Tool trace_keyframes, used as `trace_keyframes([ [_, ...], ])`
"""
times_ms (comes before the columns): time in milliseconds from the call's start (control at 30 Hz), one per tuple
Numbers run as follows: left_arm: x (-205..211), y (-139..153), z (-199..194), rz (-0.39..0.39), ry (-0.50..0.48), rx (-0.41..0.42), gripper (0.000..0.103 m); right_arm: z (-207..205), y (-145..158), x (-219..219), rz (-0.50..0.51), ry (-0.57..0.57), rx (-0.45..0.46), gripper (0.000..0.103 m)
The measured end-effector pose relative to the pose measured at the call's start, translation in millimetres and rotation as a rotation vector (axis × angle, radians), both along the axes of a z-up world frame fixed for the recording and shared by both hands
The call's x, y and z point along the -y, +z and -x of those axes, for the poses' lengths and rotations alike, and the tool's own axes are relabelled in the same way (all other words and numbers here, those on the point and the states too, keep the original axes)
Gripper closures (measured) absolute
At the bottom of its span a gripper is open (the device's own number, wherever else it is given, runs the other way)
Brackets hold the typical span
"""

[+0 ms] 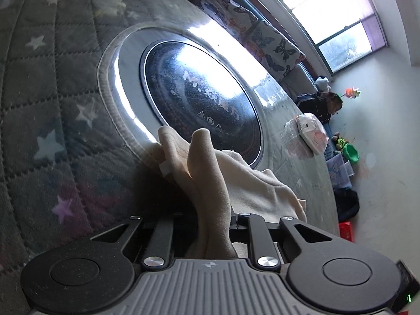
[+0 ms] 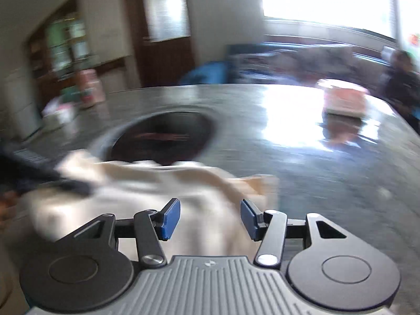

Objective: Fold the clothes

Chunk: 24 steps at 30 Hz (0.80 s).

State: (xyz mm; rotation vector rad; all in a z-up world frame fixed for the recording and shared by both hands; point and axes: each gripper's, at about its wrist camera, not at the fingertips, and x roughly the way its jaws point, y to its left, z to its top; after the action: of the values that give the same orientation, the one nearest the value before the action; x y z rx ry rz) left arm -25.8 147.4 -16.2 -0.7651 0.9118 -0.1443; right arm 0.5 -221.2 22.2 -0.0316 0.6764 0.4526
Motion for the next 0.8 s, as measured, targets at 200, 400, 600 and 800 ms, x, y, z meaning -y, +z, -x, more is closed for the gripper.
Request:
trace_keyframes([
  [200, 14, 6, -4, -0.093, -0.031, 0.016, 0.084, -31, -22, 19, -0.044, -0.106, -0.062, 0.052],
  [400, 30, 16, -10, -0.185, -0.083, 0.050, 0.084, -21, -22, 7, -0.057, -0.044, -0.045, 0.092],
  [600, 52, 36, -27, -0.214, -0.166, 0.115, 0.085, -8, 9, 23, -0.052, -0.075, 0.056, 0.093],
  [800, 112, 52, -64, -0.220, -0.297, 0.179, 0.086, -10, 41, 64, 0.039, -0.183, 0.153, 0.093],
])
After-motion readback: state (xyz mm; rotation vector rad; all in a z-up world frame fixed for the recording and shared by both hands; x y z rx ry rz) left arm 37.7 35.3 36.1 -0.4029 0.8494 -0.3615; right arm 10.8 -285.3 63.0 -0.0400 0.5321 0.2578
